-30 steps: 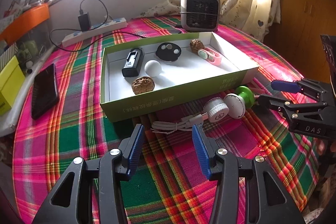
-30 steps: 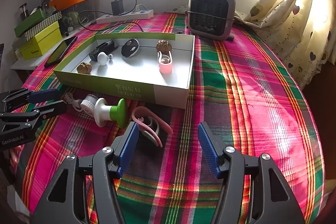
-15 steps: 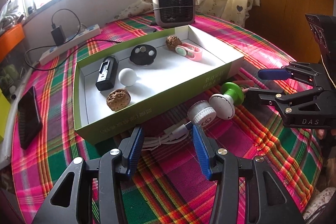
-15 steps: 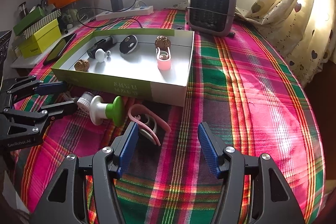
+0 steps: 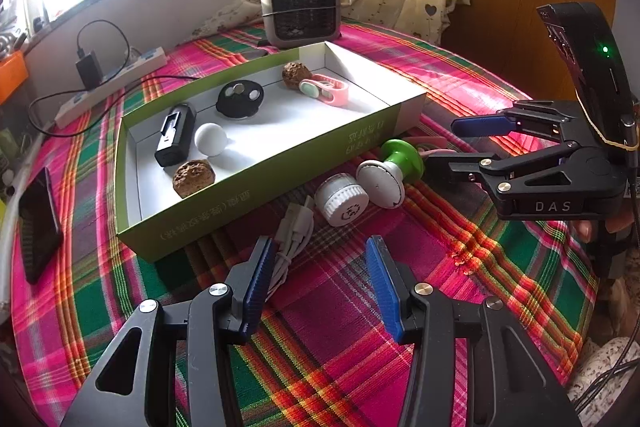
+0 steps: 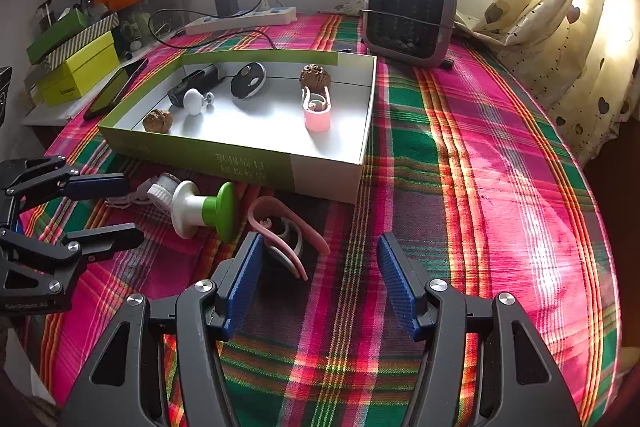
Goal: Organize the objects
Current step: 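Withdraw both open tools back from the box, then close the right tool on the pink clip while the left tool closes on the white USB cable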
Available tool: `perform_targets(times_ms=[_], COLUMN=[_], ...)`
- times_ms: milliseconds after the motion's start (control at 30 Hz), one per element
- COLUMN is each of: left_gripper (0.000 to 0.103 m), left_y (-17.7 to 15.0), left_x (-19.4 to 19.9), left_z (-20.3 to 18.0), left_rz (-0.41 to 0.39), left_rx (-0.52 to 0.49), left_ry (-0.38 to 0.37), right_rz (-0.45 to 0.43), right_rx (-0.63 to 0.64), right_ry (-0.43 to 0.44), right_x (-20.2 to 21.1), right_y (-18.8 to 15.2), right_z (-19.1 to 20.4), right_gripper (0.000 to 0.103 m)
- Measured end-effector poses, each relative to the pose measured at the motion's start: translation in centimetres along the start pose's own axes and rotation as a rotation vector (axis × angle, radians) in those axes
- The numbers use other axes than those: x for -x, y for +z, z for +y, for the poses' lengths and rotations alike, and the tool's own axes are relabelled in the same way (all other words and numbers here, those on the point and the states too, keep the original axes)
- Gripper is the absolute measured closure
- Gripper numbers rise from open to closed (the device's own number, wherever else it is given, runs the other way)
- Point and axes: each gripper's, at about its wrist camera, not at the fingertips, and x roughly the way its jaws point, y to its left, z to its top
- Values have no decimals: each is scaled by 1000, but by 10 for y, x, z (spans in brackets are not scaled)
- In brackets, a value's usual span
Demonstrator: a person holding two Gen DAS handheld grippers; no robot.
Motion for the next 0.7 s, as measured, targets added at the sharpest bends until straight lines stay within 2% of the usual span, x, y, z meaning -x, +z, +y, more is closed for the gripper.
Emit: perform_targets(times_ms=[233,700], left_gripper=[57,57], left_y=[3,10], left_x=[-10,-17], left_z=[8,15], left_rz=[28,35], left_rx=[27,50], left_ry=[48,53], right_rz=[17,29], right_rx=[36,73], right_ry=[-10,15], right_x=[-4,-13], right_y=[2,10], right_z=[2,5], right_gripper=[44,44])
